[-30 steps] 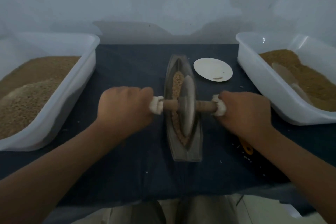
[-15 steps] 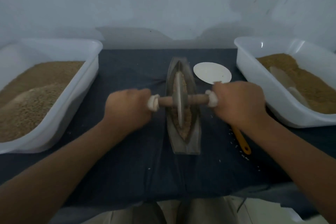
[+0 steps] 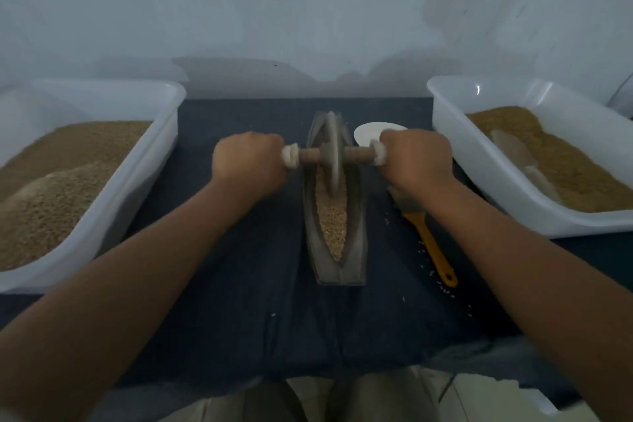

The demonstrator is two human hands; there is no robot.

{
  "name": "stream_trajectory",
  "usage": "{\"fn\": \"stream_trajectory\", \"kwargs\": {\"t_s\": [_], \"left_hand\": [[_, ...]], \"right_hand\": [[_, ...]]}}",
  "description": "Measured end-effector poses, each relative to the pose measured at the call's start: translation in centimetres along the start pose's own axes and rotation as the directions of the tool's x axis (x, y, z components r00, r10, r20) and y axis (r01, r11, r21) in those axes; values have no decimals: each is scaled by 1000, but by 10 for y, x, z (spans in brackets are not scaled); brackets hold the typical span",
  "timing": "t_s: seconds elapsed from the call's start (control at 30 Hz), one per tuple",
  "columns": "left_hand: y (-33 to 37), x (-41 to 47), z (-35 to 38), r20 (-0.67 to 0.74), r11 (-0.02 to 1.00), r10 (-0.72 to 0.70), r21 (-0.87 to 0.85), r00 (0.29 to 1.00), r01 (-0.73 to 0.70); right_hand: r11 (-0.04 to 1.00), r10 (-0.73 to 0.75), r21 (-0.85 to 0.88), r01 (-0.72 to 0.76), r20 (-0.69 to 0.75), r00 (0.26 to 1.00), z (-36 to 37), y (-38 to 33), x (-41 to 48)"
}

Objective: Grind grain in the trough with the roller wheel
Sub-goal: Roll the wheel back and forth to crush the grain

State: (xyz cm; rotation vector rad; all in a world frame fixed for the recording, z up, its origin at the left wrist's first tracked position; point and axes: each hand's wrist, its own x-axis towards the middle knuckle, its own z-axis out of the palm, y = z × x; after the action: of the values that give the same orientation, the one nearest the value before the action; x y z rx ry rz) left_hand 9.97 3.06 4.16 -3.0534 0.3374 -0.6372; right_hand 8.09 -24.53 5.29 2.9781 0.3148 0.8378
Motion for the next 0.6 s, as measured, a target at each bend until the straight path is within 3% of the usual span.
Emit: {"fn": "stream_trajectory", "kwargs": {"t_s": [0.07,0.17,0.23,0.33,0.47,0.6], "left_hand": [[-4,-41,-5,-68,997,81,7,994,-81],[-14,-91,-13,-170,979,176,-70,970,-190],[-14,-102,-8,-167,981,157,-83,973,-173],[-10,-75,5,-212,990,83,-94,974,-105],[-3,7,2,-66,1000,27,14,997,-26],[3,18,-14,65,999,33,10,997,-33]], "right_hand": [[999,7,-41,-7,-1,1000,-6,0,-34],[994,-95,45,97,-37,995,-20,6,-75],[989,-136,53,138,-45,990,-23,7,-78],[997,-70,-42,67,-59,996,-9,2,-47],[996,77,-54,-76,17,997,18,5,4],[996,89,-29,-87,90,992,13,6,-2]]}}
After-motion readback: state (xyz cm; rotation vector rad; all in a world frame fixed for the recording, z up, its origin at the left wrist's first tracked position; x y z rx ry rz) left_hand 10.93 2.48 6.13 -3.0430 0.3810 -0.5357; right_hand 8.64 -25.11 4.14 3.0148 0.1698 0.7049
